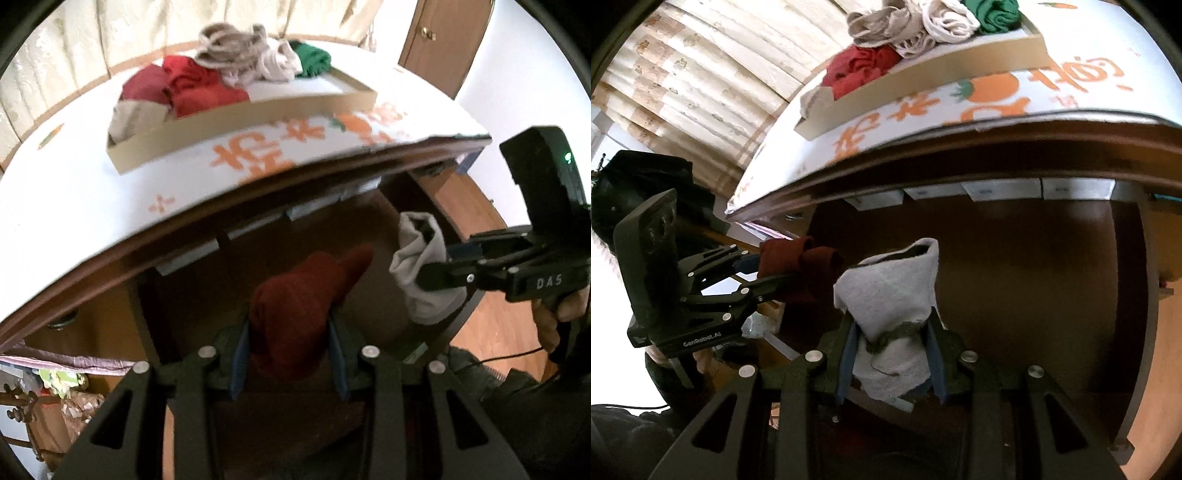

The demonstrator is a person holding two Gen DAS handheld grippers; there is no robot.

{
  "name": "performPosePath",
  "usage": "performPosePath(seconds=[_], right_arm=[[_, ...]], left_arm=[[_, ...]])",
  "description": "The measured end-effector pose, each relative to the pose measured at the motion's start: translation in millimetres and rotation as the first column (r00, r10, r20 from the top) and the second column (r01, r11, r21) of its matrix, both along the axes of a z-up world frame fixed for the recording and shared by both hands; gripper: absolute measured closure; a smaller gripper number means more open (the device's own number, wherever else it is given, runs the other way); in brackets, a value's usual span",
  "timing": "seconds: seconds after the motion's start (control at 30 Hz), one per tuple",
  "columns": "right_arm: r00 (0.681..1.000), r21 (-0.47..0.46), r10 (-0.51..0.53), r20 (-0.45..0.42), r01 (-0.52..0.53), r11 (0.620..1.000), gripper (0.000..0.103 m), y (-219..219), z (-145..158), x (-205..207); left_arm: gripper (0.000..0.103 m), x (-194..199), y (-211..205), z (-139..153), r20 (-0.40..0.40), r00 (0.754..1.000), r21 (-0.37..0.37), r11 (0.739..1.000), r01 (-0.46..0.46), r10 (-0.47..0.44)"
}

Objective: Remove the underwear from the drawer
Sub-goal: 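Carry both socks over the white tray and lower them onto the garments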

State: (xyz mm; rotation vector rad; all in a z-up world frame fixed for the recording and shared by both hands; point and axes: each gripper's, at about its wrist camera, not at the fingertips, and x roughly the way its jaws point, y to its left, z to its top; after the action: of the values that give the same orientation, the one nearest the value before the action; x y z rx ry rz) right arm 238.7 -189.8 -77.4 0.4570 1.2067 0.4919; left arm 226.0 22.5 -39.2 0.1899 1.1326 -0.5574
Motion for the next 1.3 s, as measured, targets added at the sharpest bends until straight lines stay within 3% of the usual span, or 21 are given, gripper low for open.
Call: performPosePath(seconds=[0.27, 0.6, 1.03, 1.3], right_arm=[[0.998, 0.017, -0.004, 0.067, 0.003, 1.0, 0.066, 1, 21, 14], [0.984, 0.021, -0.046, 0.172, 0.043, 0.999, 0.066, -1, 56, 29], [0.946, -0.028, -0.12, 0.301, 0.135, 0.99, 0.066, -10, 86, 47], [0.931, -0.011, -0.157, 0.331, 0.17, 0.985, 0.066, -16, 91, 68]], left_arm=[[0.067, 6, 12, 33, 0.078, 0.996, -0.113, 0.993, -0.039, 0.048], [0.067, 15, -1, 51, 0.126, 0.991, -0.209, 0.978, -0.028, 0.055], [0.067, 49, -26, 57, 0.234, 0.961, -0.231, 0.969, -0.092, 0.147], [0.067, 68, -38, 58, 0.286, 0.939, -0.241, 0.963, -0.124, 0.193]])
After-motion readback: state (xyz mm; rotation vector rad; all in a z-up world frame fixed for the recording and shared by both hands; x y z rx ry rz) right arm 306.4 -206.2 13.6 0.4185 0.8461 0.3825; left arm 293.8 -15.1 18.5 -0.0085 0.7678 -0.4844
